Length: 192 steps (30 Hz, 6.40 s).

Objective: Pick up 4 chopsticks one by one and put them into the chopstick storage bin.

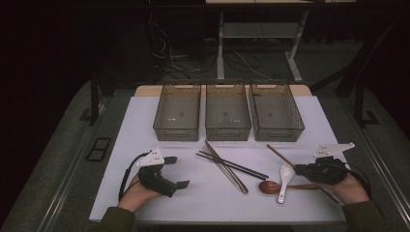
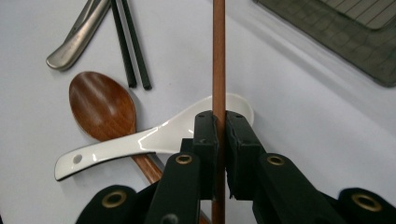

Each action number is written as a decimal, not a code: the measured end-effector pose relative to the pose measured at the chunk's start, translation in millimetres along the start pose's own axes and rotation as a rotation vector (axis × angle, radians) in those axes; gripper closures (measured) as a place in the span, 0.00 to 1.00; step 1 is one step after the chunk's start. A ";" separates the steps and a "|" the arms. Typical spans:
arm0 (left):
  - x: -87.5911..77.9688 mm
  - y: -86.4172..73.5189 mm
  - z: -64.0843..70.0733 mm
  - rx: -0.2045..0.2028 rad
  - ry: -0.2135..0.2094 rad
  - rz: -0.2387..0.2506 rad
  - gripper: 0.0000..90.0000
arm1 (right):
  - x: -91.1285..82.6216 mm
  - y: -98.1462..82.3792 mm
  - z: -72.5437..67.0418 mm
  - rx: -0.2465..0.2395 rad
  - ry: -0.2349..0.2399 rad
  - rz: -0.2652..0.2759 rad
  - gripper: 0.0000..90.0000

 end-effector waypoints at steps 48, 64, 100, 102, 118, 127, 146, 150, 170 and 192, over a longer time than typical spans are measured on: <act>0.4 -2.9 2.4 0.013 0.012 0.001 0.00 | 33.9 92.5 -31.2 -0.022 0.076 0.131 0.92; 0.2 -2.1 2.6 0.013 0.012 0.006 0.00 | 55.0 123.3 -48.5 -0.048 0.109 0.153 0.92; -1.6 -0.7 2.3 0.006 0.012 0.020 0.00 | 107.2 212.8 -92.4 -0.074 0.153 0.176 0.93; -1.7 -0.6 2.6 0.005 0.011 0.021 0.00 | 109.1 219.1 -95.5 -0.068 0.150 0.173 0.93; -1.9 -0.4 2.8 0.010 0.008 0.022 0.00 | 129.9 271.2 -122.2 -0.074 0.153 0.213 0.93; -1.9 0.6 3.7 0.003 0.005 0.032 0.00 | 153.7 298.3 -139.6 -0.066 0.154 0.236 0.93; -4.4 1.8 3.3 0.006 -0.002 0.044 0.00 | 212.5 336.5 -175.8 -0.065 0.162 0.266 0.93; -5.0 1.9 3.0 0.004 0.000 0.046 0.00 | 223.2 341.8 -184.2 -0.066 0.171 0.272 0.93; -4.5 1.9 3.5 0.003 -0.008 0.046 0.00 | 277.1 323.9 -177.0 -0.032 0.115 0.128 0.92; -3.9 1.1 4.0 0.007 -0.007 0.037 0.00 | 260.5 316.4 -169.5 -0.038 0.091 0.047 0.40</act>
Point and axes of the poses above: each handheld gripper's, and its own axes: x roughly forward along the jaws, y roughly out of its top, z roughly to its right, the point moved 8 cm from there along x, roughly forward along the jaws, and after that the axes turned 12 degrees about x, right-handed, at the moved point
